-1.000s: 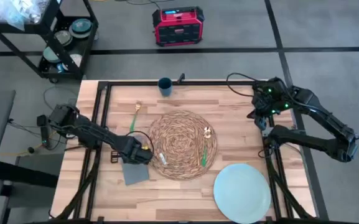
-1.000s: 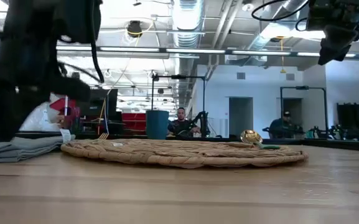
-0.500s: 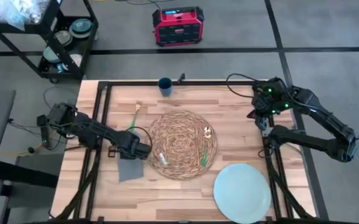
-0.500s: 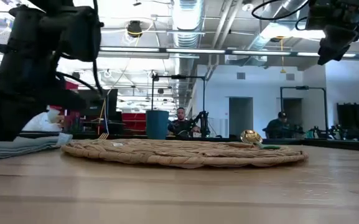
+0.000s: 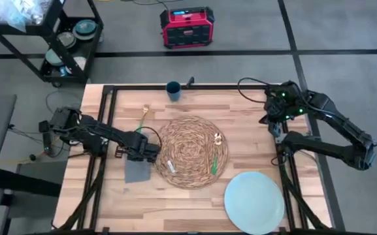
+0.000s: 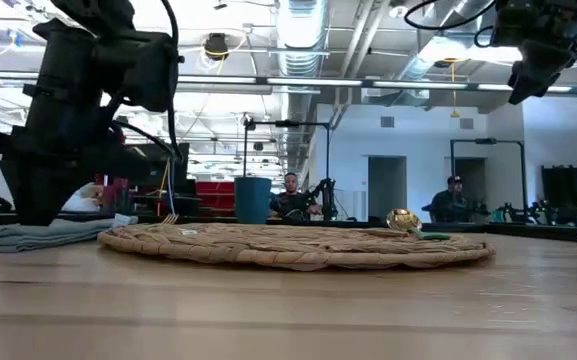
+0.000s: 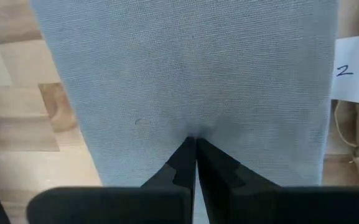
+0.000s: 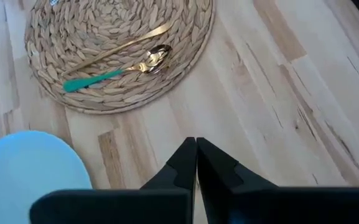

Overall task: Set table place
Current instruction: Move the gray table napkin to the left of the brown tablemat

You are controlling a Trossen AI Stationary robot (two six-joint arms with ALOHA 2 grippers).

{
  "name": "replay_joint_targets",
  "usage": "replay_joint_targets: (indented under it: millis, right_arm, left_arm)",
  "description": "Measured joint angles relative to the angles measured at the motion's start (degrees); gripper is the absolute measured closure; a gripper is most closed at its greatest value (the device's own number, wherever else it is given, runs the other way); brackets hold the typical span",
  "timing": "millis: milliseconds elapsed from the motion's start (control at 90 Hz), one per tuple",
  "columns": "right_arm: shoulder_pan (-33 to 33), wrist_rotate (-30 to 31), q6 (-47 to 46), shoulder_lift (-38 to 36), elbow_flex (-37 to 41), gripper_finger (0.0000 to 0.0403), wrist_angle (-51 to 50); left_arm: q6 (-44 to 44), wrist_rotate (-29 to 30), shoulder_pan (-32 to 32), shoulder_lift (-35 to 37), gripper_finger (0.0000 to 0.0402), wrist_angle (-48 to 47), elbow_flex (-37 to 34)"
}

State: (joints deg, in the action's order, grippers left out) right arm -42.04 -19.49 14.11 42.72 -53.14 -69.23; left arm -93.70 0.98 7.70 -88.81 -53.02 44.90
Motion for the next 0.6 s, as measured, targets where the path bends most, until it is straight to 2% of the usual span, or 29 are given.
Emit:
replay_joint_targets:
  millis: [211,367,533,600]
  right_arm:
    - [0.0,0.0,0.1,0.0,0.0,0.0403,1.8]
    - [0.0,0.0,0.8,0.0,0.0,0.0403,2.6]
    - [0.0,0.0,0.9,0.0,0.0,0.0402,2.4]
    - [0.0,0.0,0.9,0.0,0.0,0.0397,2.5]
  left_arm:
    - [2.6,0.5,0.0,-0.1,0.0401,2.0,0.4]
    - [1.1,0.3,0.0,0.0,0.0401,2.2,0.4]
    - [-8.6,0.1,1.4,1.4,0.0401,1.7,0.6]
    - [-12.1,2.2,2.0,3.3,0.0401,1.4,2.4]
